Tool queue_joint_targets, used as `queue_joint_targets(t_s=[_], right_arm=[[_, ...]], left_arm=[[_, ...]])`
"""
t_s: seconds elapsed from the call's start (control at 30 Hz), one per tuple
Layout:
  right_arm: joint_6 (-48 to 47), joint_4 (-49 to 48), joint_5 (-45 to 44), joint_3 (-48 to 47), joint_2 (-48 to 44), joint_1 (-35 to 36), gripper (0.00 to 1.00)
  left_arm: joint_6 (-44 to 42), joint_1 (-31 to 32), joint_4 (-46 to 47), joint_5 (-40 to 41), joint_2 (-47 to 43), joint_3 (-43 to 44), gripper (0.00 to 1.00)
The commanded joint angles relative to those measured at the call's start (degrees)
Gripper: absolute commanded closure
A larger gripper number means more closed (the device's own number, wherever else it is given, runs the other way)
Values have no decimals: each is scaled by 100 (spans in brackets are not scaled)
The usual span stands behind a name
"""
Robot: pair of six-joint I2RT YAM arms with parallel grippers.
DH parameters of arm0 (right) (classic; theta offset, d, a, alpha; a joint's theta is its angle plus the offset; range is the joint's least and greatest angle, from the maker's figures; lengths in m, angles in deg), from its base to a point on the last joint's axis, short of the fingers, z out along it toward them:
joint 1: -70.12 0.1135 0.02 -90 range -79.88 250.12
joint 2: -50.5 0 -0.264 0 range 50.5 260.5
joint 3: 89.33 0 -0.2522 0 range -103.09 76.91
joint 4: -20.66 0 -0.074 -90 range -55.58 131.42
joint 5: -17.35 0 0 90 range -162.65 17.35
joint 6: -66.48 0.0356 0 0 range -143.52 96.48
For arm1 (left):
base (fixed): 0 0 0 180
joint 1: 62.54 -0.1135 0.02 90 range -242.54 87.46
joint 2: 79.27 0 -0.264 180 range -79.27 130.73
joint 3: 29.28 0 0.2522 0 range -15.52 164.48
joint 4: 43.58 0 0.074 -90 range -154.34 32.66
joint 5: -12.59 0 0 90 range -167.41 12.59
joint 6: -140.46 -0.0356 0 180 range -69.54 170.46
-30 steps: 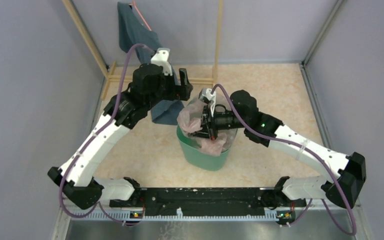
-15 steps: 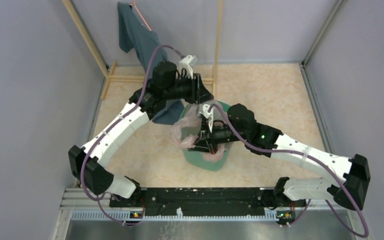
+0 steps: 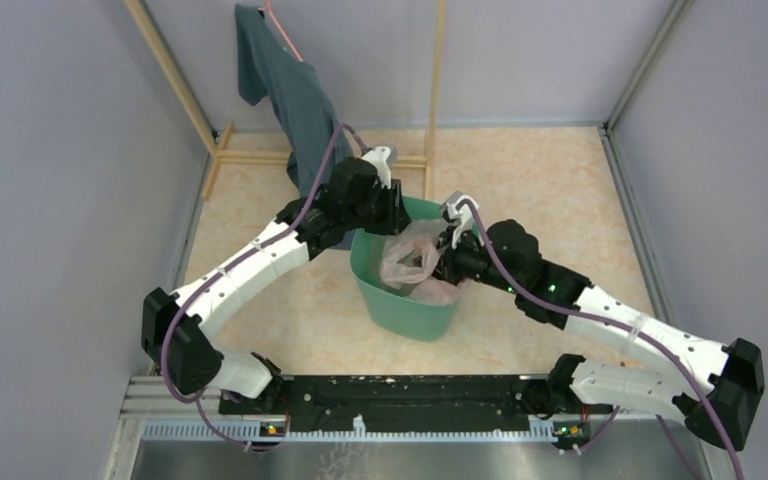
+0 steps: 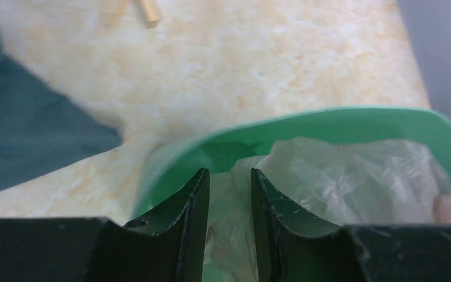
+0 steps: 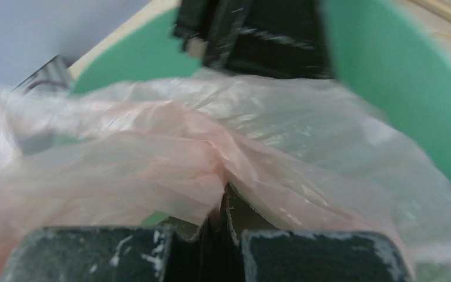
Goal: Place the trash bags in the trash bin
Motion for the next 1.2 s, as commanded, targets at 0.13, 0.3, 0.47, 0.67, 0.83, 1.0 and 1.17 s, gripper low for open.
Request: queue_joint_targets(t_s=[0.13, 0.3, 0.47, 0.67, 0.83, 1.0, 1.17], right_arm=[[-4, 0, -660, -226, 270, -898, 100], [-414, 208, -77, -524, 368, -907, 100], [-292, 673, 326, -865, 369, -908, 100], [482, 842, 946, -1109, 270, -905, 100], [926, 970, 684, -1147, 350, -907, 100], [1383, 1115, 500, -1454, 487, -897, 100], [1765, 1024, 513, -1753, 667, -898, 100]], left_arm=[[383, -144, 197, 896, -68, -351, 55], [310, -144, 84, 609, -231, 55, 33], [-235, -143, 614, 41, -1211, -260, 2], [-1127, -144, -110, -174, -1831, 452, 2], [-984, -143, -331, 466, -2339, 501, 2], [-631, -142, -6, -668, -2590, 306, 2], [-327, -131, 439, -2580, -2423, -78, 1]])
